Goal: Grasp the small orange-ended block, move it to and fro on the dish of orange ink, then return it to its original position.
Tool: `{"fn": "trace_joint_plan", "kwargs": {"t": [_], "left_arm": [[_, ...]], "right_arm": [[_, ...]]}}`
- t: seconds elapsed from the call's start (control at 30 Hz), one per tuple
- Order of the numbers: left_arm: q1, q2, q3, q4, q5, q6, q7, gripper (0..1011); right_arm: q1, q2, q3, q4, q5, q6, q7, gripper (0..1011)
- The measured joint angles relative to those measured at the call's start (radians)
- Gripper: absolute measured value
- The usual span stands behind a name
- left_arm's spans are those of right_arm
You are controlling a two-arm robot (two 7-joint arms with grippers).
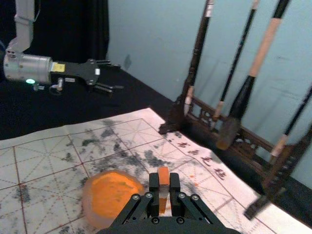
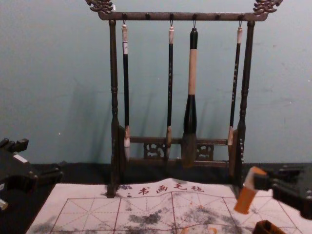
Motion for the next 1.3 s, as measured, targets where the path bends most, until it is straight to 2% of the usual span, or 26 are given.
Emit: {"fn": "trace_joint_plan", "kwargs": {"t": [0.23, 0.27, 0.33, 0.5, 1.0, 1.3], "left_arm": [[0.0, 0.0, 0.0, 0.0, 0.0, 0.0, 0.0, 1001], [0.0, 0.0, 0.0, 0.0, 0.0, 0.0, 0.0, 1001], [0.0, 0.0, 0.0, 0.0, 0.0, 0.0, 0.0, 1001], [0.0, 0.0, 0.0, 0.0, 0.0, 0.0, 0.0, 1001], [0.0, 0.0, 0.0, 0.0, 0.0, 0.0, 0.0, 1001], [0.0, 0.0, 0.0, 0.0, 0.0, 0.0, 0.0, 1001]], "right_arm": [[0.043, -0.026, -0.059, 0.033, -0.02, 0.01, 0.03, 94], [0.043, -0.026, -0.059, 0.033, -0.02, 0.01, 0.03, 94], [0.059, -0.033, -0.085, 0.047, -0.029, 0.016, 0.044, 94], [0.077, -0.039, -0.122, 0.059, -0.043, 0.023, 0.062, 94], [0.115, -0.041, -0.194, 0.066, -0.084, 0.044, 0.082, 94], [0.157, -0.069, -0.23, 0.107, -0.109, 0.059, 0.084, 94]]}}
